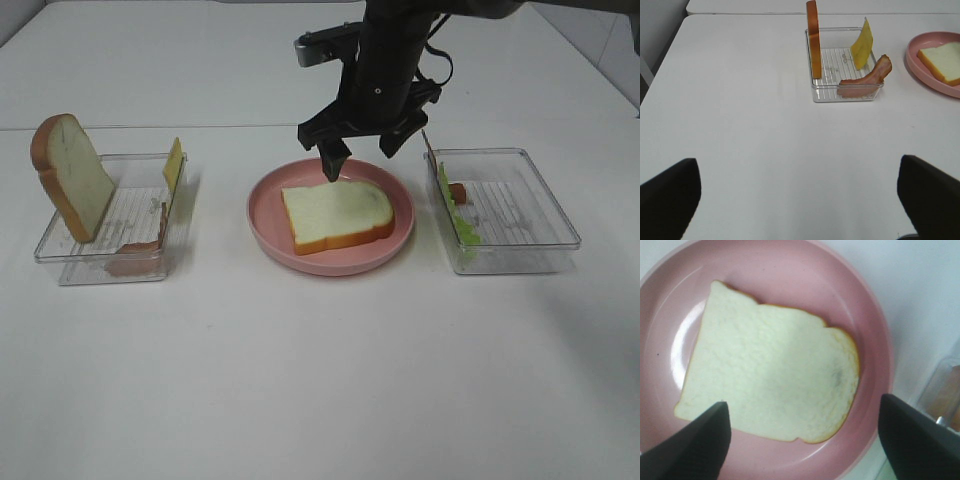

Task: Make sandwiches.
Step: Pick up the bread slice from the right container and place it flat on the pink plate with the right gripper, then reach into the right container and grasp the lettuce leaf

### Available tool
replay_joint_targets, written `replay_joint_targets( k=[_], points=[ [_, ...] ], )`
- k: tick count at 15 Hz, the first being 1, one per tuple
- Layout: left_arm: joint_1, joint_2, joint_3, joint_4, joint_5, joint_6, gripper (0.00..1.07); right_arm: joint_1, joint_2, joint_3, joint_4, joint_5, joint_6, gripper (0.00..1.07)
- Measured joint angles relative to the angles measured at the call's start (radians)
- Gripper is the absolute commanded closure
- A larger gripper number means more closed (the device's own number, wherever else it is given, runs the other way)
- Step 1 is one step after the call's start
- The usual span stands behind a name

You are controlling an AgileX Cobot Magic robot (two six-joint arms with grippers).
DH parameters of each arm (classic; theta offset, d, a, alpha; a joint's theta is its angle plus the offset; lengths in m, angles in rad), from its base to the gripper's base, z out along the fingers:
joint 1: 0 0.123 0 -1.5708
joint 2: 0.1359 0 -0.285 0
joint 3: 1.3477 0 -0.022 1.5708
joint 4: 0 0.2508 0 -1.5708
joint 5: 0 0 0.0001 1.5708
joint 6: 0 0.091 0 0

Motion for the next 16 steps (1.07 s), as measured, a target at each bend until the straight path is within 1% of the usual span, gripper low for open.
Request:
replay_joint_targets(
  k=[2,5,6,9,14,16],
  points=[
    [0.0,0.0,0.0,0.0,0.0,0.0,0.07,0.0,0.0,-0.075,-0.013,0.042,-0.01,0.28],
    [0.0,0.0,0.0,0.0,0.0,0.0,0.07,0.0,0.0,-0.146,-0.014,0.113,-0.024,0.28],
    [0.0,0.0,0.0,0.0,0.0,0.0,0.07,0.0,0.0,-0.199,-0.016,0.164,-0.025,0.28],
    [0.0,0.0,0.0,0.0,0.0,0.0,0.07,0.0,-0.02,-0.223,-0.026,0.193,-0.025,0.28],
    [0.0,0.0,0.0,0.0,0.0,0.0,0.07,-0.002,-0.165,-0.213,-0.183,0.206,0.009,0.28],
    [0.0,0.0,0.0,0.0,0.0,0.0,0.07,-0.002,-0.198,-0.203,-0.189,0.205,0.017,0.28]
  ],
)
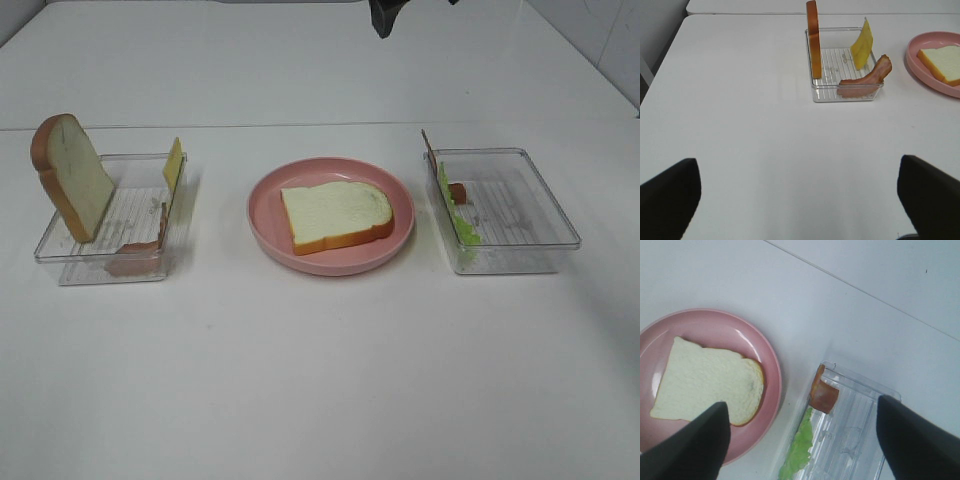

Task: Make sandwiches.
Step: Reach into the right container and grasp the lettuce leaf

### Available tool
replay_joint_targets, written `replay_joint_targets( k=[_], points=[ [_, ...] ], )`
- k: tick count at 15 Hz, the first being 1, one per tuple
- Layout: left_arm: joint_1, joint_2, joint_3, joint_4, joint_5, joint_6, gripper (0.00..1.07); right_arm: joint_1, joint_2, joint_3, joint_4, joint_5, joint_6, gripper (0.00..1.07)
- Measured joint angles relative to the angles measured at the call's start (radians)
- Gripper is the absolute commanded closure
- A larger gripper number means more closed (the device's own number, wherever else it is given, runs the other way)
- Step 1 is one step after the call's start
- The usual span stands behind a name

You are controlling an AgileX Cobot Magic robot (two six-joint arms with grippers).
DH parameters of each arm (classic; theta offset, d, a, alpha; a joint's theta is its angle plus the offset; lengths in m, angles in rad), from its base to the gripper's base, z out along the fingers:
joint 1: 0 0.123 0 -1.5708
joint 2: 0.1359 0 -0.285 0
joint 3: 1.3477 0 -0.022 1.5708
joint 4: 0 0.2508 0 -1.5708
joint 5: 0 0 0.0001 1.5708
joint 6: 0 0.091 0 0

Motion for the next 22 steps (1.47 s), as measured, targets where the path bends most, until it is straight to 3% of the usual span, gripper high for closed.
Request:
replay_joint_targets(
  k=[4,7,11,22],
  points=[
    [0.0,0.0,0.0,0.0,0.0,0.0,0.07,-0.024,-0.023,0.102,-0.011,-0.001,0.023,0.27],
    [0.0,0.0,0.0,0.0,0.0,0.0,0.07,-0.133,-0.023,0.256,0.057,-0.001,0.065,0.27],
    [0.0,0.0,0.0,0.0,0.0,0.0,0.07,-0.163,-0.023,0.387,0.119,-0.002,0.067,0.27],
    [0.0,0.0,0.0,0.0,0.0,0.0,0.07,-0.163,0.1,0.426,0.189,-0.132,0.067,0.29]
  ],
)
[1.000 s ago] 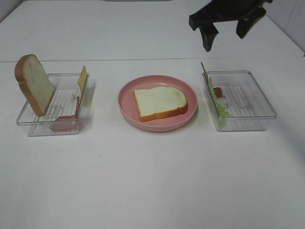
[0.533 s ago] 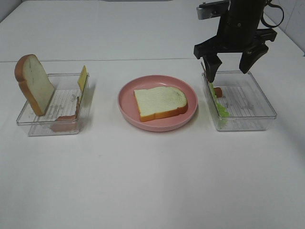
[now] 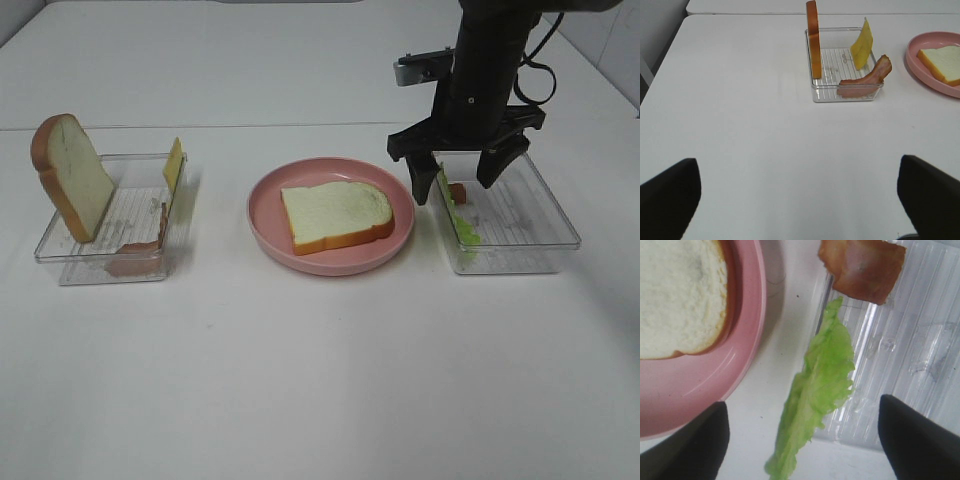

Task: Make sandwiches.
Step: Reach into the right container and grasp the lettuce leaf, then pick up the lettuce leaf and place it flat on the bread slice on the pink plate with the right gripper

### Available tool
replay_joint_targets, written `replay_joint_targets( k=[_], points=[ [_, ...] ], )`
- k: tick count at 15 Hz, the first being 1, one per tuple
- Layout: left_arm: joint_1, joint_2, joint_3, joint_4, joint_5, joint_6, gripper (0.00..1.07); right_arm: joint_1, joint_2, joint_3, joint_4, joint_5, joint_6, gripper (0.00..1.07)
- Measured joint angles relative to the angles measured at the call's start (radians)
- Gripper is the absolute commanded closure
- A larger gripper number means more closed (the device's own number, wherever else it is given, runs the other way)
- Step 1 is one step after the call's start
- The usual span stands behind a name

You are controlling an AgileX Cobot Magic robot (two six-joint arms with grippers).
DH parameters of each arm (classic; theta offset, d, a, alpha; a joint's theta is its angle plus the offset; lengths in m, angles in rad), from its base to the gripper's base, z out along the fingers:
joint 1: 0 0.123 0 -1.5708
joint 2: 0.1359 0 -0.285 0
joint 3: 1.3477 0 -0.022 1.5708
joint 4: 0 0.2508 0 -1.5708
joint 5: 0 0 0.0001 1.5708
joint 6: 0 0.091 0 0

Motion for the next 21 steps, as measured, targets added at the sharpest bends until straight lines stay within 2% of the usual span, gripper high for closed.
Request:
replay_joint_targets(
  k=[3,5,7,8,9,15,18,21],
  points=[
    [0.0,0.0,0.0,0.0,0.0,0.0,0.07,0.0,0.011,0.0,0.0,-0.008,0.0,0.32],
    [0.0,0.0,0.0,0.0,0.0,0.0,0.07,0.0,0.011,0.0,0.0,-0.01,0.0,0.42],
    [0.0,0.0,0.0,0.0,0.0,0.0,0.07,0.0,0.011,0.0,0.0,-0.01,0.005,0.78],
    [0.0,0.0,0.0,0.0,0.0,0.0,0.07,0.0,0.011,0.0,0.0,-0.01,0.006,1.03],
    [0.0,0.0,0.0,0.0,0.0,0.0,0.07,0.0,0.011,0.0,0.0,-0.009,0.006,1.07],
    [0.0,0.0,0.0,0.0,0.0,0.0,0.07,0.0,0.011,-0.005,-0.027,0.016,0.006,1.07],
    [0.0,0.0,0.0,0.0,0.0,0.0,0.07,0.0,-0.007,-0.073,-0.028,0.099,-0.003,1.07],
    [0.0,0.0,0.0,0.0,0.0,0.0,0.07,0.0,-0.065,-0.214,-0.028,0.126,-0.005,1.07]
  ],
)
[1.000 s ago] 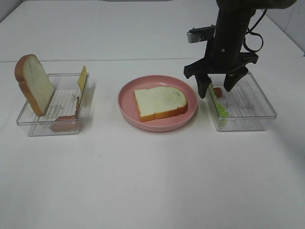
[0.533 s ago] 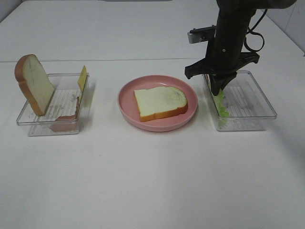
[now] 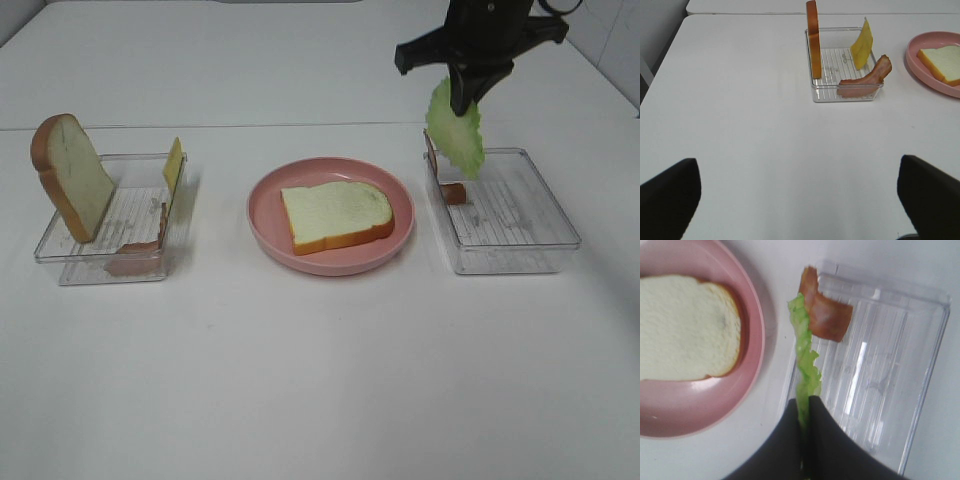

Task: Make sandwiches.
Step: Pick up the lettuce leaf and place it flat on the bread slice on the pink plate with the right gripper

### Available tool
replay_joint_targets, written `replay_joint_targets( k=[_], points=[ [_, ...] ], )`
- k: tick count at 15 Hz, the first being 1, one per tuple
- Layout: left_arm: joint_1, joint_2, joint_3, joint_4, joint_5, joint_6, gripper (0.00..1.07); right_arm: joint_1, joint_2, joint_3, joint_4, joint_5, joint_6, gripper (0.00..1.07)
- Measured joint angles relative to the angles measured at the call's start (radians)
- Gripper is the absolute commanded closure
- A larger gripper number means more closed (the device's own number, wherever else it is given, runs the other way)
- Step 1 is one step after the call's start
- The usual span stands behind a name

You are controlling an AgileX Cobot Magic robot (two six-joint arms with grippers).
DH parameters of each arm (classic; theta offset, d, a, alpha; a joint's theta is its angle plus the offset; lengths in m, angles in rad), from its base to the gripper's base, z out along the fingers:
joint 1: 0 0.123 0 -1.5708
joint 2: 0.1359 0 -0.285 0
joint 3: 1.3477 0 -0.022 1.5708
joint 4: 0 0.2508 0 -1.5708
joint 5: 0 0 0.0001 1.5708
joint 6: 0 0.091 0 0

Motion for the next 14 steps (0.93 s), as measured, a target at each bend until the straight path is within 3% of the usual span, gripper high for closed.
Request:
replay_joint_targets(
  k=[5,12,14],
  points=[
    [0.0,0.0,0.0,0.0,0.0,0.0,0.07,0.026,-0.019,-0.097,0.054,0.004,-0.001,1.07],
    [0.0,0.0,0.0,0.0,0.0,0.0,0.07,0.252,-0.012,-0.097,0.099,-0.052,0.011,1.07],
    [0.0,0.0,0.0,0.0,0.0,0.0,0.07,0.273,0.004,-0.097,0.127,-0.089,0.011,1.07]
  ],
)
